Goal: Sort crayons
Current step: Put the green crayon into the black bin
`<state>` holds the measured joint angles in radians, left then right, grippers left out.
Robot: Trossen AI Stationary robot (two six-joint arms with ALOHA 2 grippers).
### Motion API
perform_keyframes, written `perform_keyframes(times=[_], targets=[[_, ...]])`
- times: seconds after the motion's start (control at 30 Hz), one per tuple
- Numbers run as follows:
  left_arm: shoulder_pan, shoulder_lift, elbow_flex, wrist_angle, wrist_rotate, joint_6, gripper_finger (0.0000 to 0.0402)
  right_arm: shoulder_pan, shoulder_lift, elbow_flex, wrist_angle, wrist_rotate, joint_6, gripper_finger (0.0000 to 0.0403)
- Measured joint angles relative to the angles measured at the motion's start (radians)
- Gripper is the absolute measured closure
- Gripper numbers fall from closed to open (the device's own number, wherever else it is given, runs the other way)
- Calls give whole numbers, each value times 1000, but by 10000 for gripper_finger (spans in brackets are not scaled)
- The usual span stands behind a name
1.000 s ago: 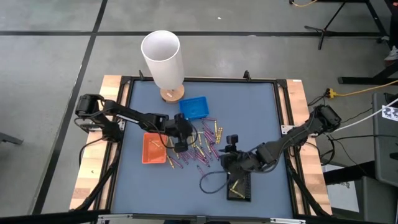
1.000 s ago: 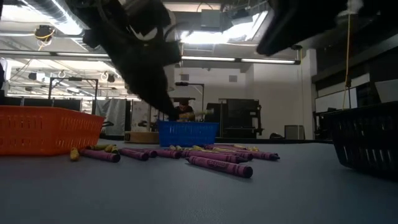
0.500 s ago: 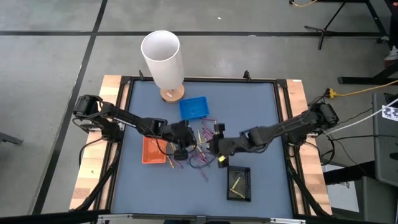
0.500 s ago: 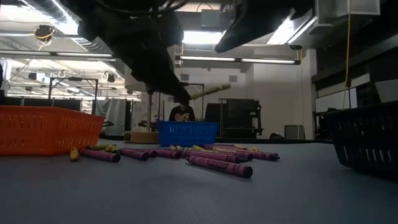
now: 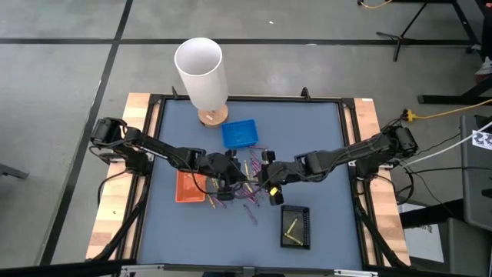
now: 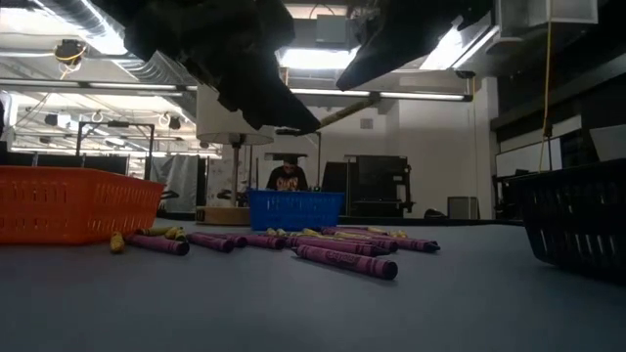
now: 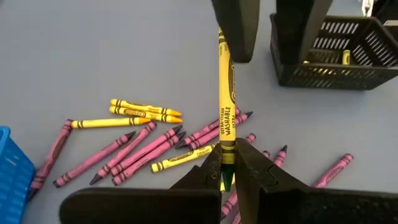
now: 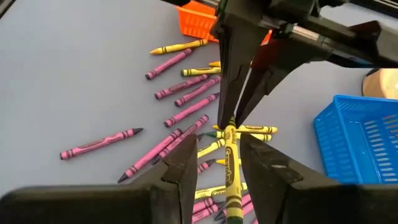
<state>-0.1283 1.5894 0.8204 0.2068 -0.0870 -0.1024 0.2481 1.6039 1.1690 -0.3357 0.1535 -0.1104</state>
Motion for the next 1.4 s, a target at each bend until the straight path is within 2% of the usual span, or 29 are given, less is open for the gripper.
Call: perform_keyframes(times=[1.27, 1.4], targets=[[-18, 0, 0, 35, 4, 0, 395, 0, 0, 0, -85, 21, 12, 283], [-17, 0, 0, 35, 3, 0, 395, 0, 0, 0, -85, 20, 12, 295]])
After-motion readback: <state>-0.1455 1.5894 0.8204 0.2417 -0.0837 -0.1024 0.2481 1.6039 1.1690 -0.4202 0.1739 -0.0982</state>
